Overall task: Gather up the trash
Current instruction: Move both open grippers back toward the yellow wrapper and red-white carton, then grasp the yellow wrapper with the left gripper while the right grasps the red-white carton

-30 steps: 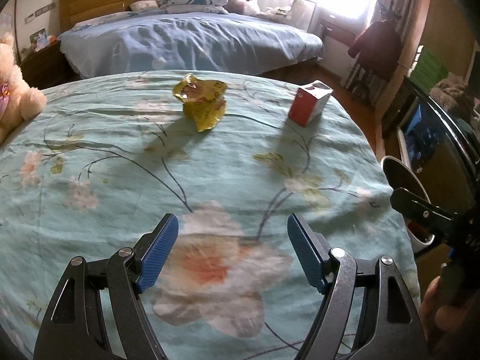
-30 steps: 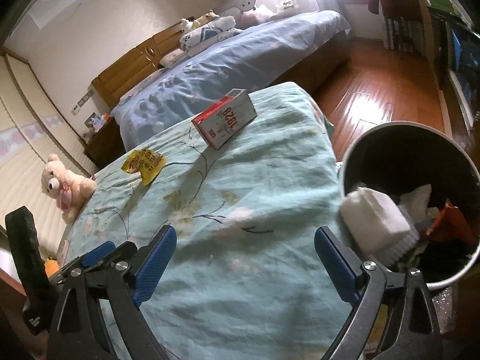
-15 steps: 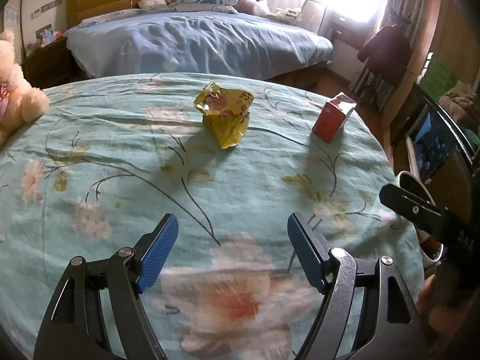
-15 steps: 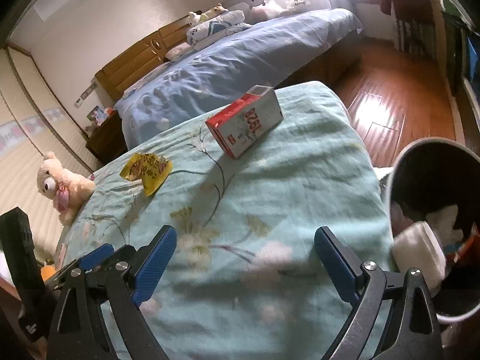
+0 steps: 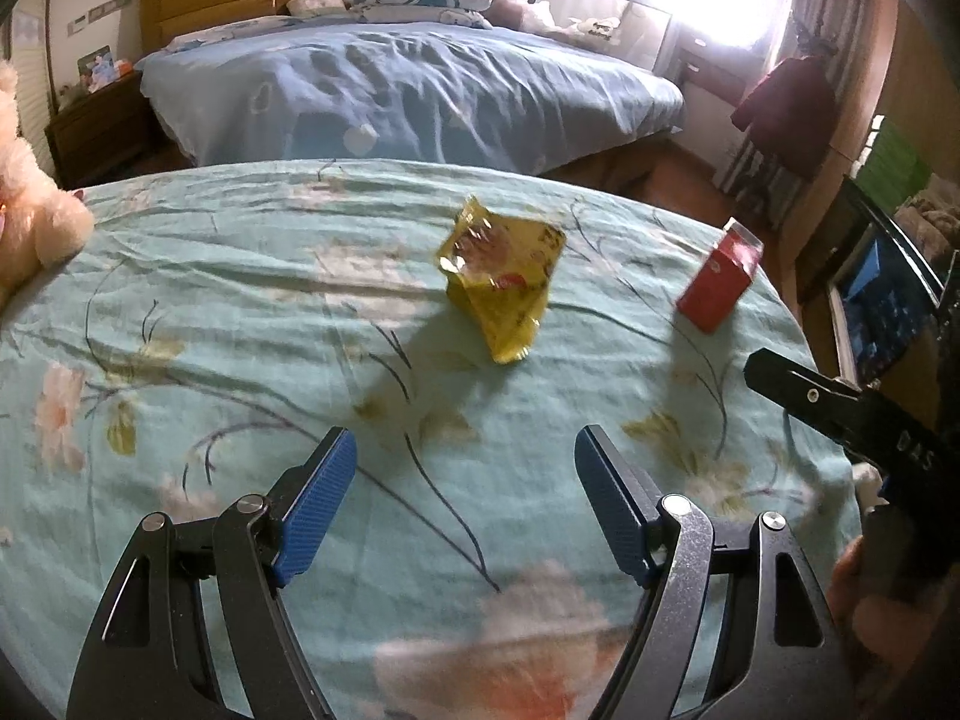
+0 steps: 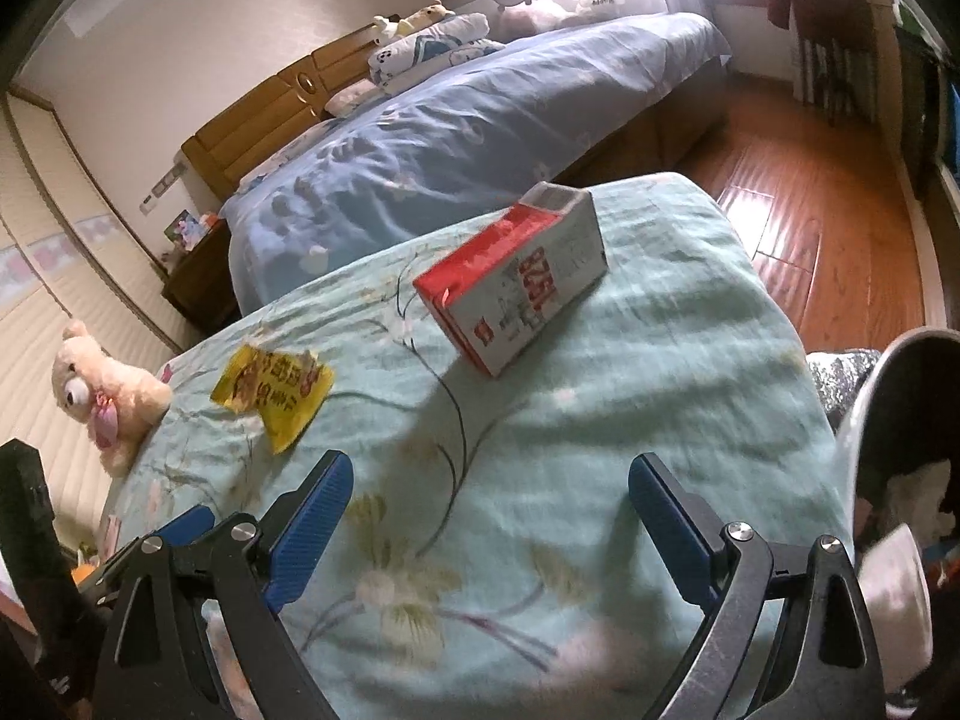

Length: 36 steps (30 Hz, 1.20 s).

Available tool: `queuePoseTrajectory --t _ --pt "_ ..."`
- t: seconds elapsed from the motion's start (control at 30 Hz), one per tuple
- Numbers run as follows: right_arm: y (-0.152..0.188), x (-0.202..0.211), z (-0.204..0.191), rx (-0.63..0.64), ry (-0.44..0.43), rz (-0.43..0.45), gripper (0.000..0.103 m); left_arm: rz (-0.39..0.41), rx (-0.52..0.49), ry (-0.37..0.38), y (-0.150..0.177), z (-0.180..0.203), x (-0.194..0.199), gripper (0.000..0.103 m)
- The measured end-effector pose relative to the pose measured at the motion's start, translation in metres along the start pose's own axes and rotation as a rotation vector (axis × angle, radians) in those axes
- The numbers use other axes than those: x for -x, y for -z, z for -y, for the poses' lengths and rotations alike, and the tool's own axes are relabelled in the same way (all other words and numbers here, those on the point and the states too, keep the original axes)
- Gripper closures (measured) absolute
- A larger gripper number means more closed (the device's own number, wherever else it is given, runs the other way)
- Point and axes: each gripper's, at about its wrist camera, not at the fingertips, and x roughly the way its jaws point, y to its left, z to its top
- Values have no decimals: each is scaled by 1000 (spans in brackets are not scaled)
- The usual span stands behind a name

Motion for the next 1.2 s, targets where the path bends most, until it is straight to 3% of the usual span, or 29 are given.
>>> queuePoseTrajectory --t 0.3,0.63,0.77,0.87,0.93,1.0,1.07,1.2 --pt "-24 -26 -4 6 25 -3 9 17 -5 -2 -21 -2 -15 26" --pt "-44 -45 -4 -14 63 5 9 8 58 67 -41 -3 -38 26" --pt "-48 -48 -4 -18 98 19 9 11 67 52 -43 0 -44 26" --pt "-49 -49 -4 -11 112 22 11 14 62 53 -44 1 -46 31" --pt "-49 -47 -3 -10 118 33 16 14 54 68 -45 2 -47 45" --pt "-48 -45 0 -11 123 34 41 8 43 78 -45 4 -48 66" --pt "-46 -42 2 -11 119 35 52 4 35 87 -45 5 -48 77" --pt "-41 -30 4 4 100 45 63 27 19 95 -43 8 -41 79"
